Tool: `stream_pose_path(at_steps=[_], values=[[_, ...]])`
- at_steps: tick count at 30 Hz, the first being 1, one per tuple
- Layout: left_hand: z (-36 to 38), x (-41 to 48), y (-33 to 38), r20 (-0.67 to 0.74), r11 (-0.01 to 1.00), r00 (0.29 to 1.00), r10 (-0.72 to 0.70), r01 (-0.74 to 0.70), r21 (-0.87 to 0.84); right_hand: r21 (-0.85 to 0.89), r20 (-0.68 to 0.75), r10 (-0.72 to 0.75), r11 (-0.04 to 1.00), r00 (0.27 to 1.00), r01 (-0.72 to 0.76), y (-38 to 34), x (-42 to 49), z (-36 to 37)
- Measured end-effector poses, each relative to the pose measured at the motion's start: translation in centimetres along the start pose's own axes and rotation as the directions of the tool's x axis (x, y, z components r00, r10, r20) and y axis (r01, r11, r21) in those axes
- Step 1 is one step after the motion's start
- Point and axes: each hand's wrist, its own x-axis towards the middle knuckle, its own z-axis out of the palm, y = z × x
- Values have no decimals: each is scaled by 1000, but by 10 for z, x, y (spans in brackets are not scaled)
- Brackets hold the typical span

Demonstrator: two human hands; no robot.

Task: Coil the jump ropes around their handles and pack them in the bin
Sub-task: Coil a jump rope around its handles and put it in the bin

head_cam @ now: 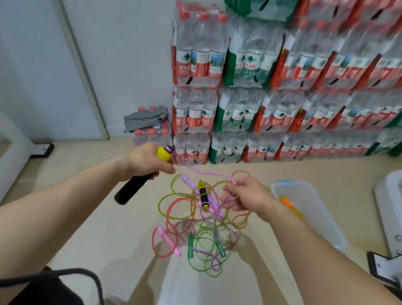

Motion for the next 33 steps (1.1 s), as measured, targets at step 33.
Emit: stream_pose_path(at_steps=[33], values=[[16, -7, 9, -233, 484, 961, -146, -136, -864, -581, 297, 124, 811, 947, 76, 47, 11, 58]])
